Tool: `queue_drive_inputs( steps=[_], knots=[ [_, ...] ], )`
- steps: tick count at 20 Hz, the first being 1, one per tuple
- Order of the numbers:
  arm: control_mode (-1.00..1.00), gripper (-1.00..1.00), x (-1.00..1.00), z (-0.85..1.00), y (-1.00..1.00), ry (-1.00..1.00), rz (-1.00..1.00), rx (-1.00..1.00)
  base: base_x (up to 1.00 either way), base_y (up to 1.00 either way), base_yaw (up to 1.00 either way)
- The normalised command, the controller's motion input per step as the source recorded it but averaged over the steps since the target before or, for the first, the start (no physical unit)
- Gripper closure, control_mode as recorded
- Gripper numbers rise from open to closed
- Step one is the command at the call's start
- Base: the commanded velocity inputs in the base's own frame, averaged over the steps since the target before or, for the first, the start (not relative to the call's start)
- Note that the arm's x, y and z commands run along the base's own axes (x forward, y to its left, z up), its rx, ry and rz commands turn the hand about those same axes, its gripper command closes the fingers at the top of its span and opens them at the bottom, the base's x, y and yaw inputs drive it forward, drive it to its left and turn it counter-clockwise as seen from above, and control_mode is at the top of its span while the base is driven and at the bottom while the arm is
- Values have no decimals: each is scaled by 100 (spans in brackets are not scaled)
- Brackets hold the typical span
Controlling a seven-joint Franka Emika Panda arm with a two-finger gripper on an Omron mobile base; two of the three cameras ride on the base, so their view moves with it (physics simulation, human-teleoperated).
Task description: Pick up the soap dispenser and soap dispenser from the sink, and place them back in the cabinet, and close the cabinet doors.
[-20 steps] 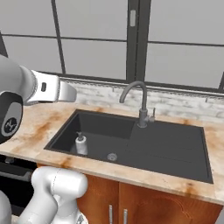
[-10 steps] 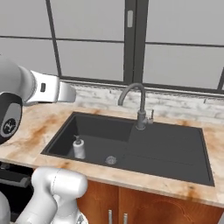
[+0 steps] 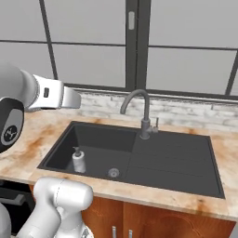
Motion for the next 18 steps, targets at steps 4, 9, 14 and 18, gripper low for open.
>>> queue_drive_inputs(
  steps=[4,9,14,18],
  knots=[
    [100,-100,0,0,0,0,0,0,0,0,-3],
    [-100,-100,0,-4,2,0,1,0,0,0,0],
    [-100,-100,0,-22,11,0,24,0,0,0,0],
    [-100,-100,0,-13,21,1,28,0,0,0,0]
  ],
)
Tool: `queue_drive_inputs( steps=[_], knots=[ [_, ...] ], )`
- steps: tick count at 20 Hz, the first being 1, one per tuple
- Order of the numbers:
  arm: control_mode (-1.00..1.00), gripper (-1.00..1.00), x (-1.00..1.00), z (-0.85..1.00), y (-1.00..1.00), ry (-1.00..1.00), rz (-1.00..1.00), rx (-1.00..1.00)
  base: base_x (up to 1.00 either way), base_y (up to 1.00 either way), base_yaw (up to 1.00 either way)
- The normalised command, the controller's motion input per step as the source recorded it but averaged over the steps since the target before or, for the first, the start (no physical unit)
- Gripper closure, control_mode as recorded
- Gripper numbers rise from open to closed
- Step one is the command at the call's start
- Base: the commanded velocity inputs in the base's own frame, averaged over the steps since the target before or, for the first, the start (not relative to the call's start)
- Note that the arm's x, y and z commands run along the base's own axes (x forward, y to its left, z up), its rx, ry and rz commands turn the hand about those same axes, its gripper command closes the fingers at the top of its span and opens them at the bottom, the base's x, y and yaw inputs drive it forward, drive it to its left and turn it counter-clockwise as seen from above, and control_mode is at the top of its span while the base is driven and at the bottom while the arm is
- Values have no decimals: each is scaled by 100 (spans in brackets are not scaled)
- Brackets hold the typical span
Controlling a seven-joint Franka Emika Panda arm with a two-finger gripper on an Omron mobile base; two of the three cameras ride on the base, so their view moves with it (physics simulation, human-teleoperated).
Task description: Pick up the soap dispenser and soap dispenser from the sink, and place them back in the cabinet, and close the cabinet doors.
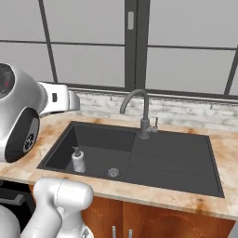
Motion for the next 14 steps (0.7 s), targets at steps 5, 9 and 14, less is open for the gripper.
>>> queue_drive_inputs(
  steps=[5,9,14],
  knots=[
    [-100,-100,0,-5,59,9,4,-4,0,0,0],
    [-100,-100,0,-16,35,15,0,-8,0,0,0],
    [-100,-100,0,-36,11,13,0,-3,0,0,0]
  ],
)
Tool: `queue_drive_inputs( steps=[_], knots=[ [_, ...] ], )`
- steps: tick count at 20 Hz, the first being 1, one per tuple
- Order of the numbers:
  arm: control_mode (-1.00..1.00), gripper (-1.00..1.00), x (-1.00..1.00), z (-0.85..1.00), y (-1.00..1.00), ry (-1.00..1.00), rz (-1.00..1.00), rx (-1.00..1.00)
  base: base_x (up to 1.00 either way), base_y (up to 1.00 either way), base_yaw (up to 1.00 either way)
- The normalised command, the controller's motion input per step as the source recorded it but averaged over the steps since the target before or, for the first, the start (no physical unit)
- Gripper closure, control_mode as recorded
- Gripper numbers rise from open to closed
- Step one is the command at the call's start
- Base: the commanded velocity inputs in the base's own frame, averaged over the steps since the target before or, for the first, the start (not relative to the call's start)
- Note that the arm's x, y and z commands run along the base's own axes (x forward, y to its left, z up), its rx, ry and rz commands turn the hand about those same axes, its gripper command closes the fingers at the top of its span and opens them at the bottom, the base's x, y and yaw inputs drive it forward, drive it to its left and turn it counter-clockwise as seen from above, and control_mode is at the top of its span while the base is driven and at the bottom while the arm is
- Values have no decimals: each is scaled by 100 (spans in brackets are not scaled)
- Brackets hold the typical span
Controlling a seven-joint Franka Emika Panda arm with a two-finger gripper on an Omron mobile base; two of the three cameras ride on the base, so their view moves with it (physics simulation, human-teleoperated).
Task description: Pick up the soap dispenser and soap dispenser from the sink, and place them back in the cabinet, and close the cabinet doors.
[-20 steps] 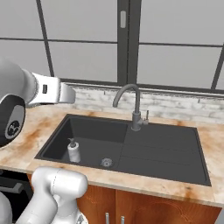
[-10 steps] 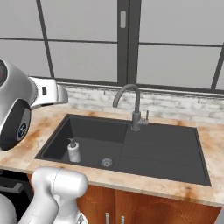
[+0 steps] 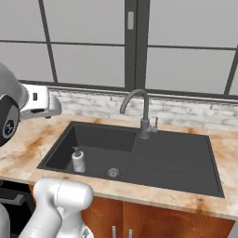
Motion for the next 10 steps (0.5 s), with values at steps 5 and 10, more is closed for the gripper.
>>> queue_drive_inputs(
  steps=[5,10],
  knots=[
    [-100,-100,3,-45,3,5,0,-1,0,0,0],
    [-100,-100,16,-39,9,2,0,0,0,0,0]
  ],
)
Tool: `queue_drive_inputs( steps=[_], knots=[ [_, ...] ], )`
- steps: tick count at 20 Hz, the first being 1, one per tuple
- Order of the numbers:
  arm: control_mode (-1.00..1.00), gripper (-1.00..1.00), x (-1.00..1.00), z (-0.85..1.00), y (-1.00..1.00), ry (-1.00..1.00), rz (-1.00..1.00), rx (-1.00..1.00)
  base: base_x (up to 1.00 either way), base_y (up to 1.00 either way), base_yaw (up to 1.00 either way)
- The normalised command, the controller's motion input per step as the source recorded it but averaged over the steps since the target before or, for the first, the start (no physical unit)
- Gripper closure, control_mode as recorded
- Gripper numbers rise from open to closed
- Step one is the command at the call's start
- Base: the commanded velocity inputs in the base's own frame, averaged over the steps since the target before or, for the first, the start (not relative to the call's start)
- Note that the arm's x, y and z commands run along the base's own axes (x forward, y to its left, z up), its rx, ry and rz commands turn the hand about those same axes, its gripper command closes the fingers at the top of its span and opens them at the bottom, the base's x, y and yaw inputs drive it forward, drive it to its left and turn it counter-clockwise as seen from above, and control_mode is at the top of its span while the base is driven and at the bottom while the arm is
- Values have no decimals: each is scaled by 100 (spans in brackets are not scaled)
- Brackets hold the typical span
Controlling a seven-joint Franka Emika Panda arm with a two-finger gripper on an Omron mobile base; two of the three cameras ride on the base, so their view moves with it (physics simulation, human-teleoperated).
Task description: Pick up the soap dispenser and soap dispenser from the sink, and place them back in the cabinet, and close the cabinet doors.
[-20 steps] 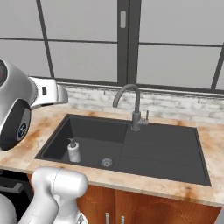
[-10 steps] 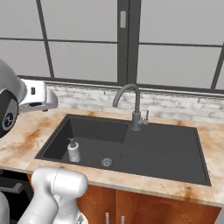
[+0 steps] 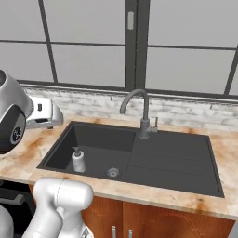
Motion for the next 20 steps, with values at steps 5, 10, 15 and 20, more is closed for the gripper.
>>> queue_drive_inputs(
  steps=[5,10,15,20],
  knots=[
    [-100,-100,17,-29,3,0,0,0,0,0,0],
    [-100,-100,12,-30,0,0,0,0,0,0,0],
    [-100,-100,10,-21,0,0,0,0,0,0,0],
    [-100,-100,12,-18,4,0,0,0,0,0,0]
  ],
)
